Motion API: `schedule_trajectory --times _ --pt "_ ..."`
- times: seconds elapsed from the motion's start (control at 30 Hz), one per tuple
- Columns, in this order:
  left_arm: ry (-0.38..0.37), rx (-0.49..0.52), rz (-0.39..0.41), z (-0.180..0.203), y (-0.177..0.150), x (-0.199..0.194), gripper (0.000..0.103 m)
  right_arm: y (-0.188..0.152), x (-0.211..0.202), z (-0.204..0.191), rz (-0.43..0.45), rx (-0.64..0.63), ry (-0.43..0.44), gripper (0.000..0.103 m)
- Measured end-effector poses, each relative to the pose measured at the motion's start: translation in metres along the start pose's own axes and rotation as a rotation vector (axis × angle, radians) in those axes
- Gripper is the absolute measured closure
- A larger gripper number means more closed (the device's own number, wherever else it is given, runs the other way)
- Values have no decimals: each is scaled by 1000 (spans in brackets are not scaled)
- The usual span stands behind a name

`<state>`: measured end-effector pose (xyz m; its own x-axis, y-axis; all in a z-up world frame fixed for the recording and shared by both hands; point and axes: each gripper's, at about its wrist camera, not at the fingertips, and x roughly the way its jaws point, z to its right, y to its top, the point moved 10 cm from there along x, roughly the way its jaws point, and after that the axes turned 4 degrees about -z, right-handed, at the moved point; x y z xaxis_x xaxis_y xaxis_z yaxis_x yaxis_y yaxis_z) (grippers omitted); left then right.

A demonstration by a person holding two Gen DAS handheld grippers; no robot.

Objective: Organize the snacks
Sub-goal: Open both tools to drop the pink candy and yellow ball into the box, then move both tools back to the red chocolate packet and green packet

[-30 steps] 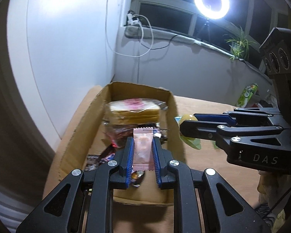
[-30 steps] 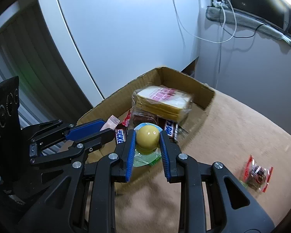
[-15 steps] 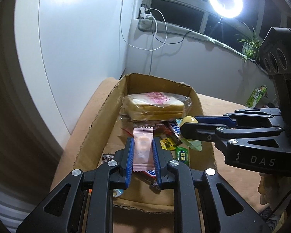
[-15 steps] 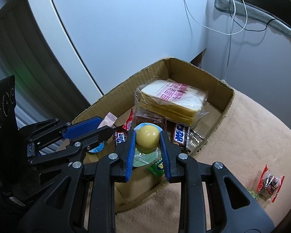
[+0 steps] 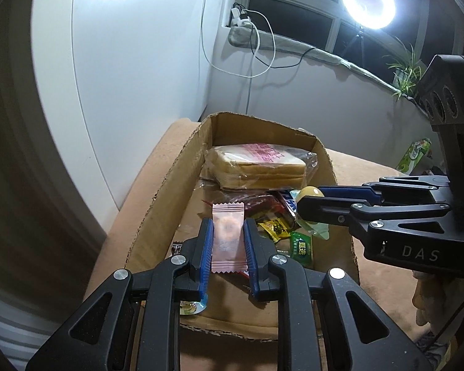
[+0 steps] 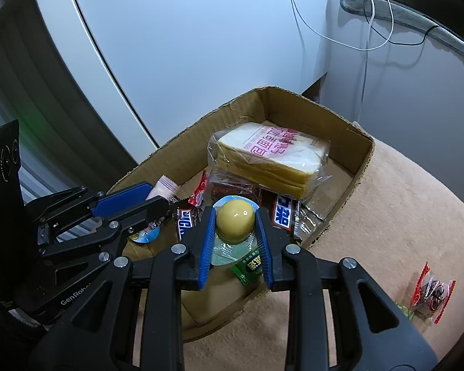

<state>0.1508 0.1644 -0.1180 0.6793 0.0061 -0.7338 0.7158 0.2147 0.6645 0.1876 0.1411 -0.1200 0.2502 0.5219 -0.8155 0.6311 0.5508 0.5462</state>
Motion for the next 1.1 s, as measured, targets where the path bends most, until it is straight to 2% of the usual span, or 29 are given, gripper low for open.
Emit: schedule_trajectory --times 0.07,0.1,0.13,0.33,0.43,0.57,0.77,0.83,1.1 --pt "9 0 -3 -1 -1 1 57 0 -1 0 4 -3 -8 66" --pt "12 -1 3 -1 0 0 55 1 -2 1 9 -5 -13 52" --pt "14 -2 4 -1 -1 0 55 1 -3 1 14 -5 -16 44" --pt "19 -6 6 -2 -1 -3 55 4 -14 6 41 5 -29 43" --pt "18 -7 7 0 -1 -6 55 3 -20 8 50 3 -35 36" --pt "18 -3 15 4 1 -9 55 0 -31 12 68 -1 -44 35" --pt "6 13 27 21 4 -16 55 -5 -48 27 87 15 -52 33" --pt "-2 17 31 27 5 -18 55 -9 -54 33 91 16 -57 26" --pt "-47 42 40 60 8 -23 55 -29 -88 73 117 39 -81 25"
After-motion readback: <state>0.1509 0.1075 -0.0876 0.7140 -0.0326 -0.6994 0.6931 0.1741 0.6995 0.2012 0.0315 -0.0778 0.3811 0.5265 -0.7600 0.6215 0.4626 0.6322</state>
